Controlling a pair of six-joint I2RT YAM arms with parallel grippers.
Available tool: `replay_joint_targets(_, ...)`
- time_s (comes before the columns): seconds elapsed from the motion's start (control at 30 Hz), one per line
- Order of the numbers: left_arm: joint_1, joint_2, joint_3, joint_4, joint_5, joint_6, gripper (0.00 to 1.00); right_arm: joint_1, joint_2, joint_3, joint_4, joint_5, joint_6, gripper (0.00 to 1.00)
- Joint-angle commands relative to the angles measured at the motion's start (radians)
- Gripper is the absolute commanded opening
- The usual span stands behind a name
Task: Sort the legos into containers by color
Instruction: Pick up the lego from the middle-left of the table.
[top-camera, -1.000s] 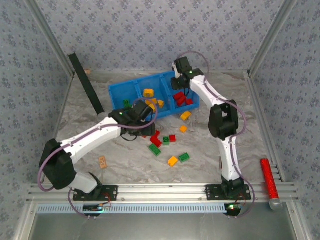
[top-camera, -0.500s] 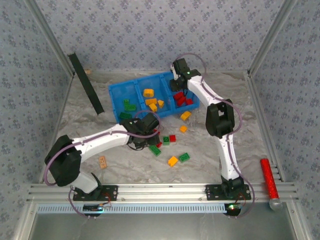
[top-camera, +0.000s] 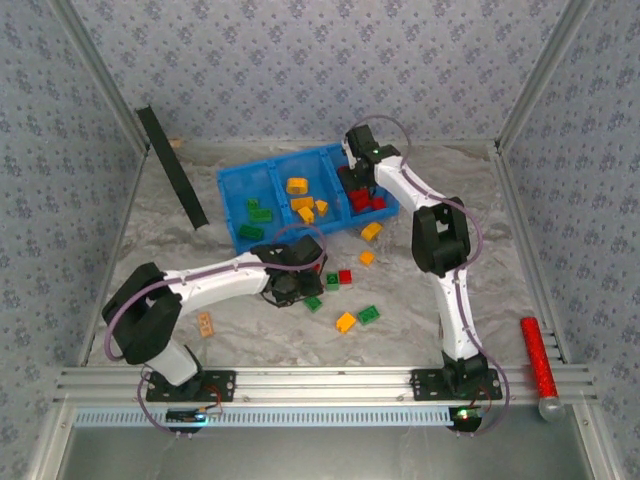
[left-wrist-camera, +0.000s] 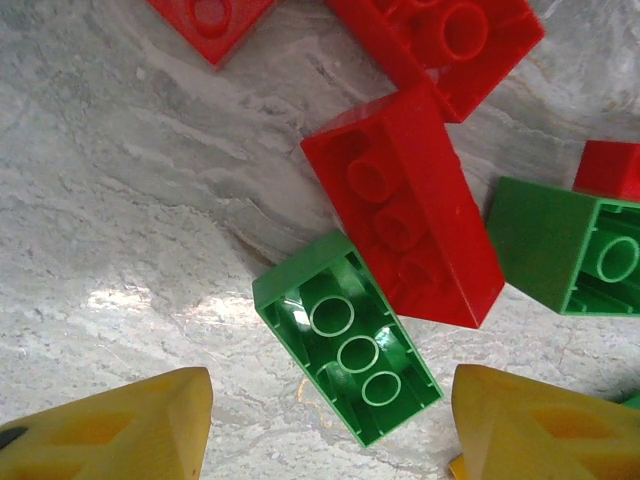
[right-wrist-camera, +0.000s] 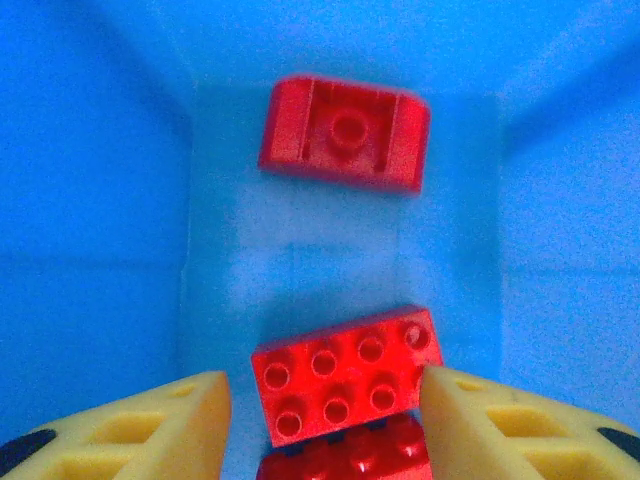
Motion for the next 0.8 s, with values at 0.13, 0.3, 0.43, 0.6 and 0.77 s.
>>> replay_joint_targets(0.13, -0.009, 0.046, -0.027, 0.057, 0.039, -0.045, 0.64, 0.006, -0.192, -0.115, 0.021, 0.018, -0.009, 0.56)
replay_joint_targets(0.3, -0.009, 0.086, -0.023, 0.070, 0.053, -0.052, 0.64, 0.008, -0.323, -0.239, 0.053, 0.020, 0.013, 0.57)
replay_joint_targets(0.43, -0.009, 0.120, -0.024, 0.081, 0.069, -0.058, 0.64, 0.015, -0.425, -0.342, 0.072, 0.024, 0.029, 0.58)
replay_joint_targets(0.6, -0.009, 0.159, -0.018, 0.088, 0.086, -0.058, 0.59, 0.029, -0.536, -0.455, 0.072, 0.040, 0.052, 0.59)
replay_joint_targets(0.77, -0.010, 0.188, -0.022, 0.098, 0.109, -0.052, 0.48, 0.045, -0.633, -0.576, 0.095, 0.040, 0.103, 0.59)
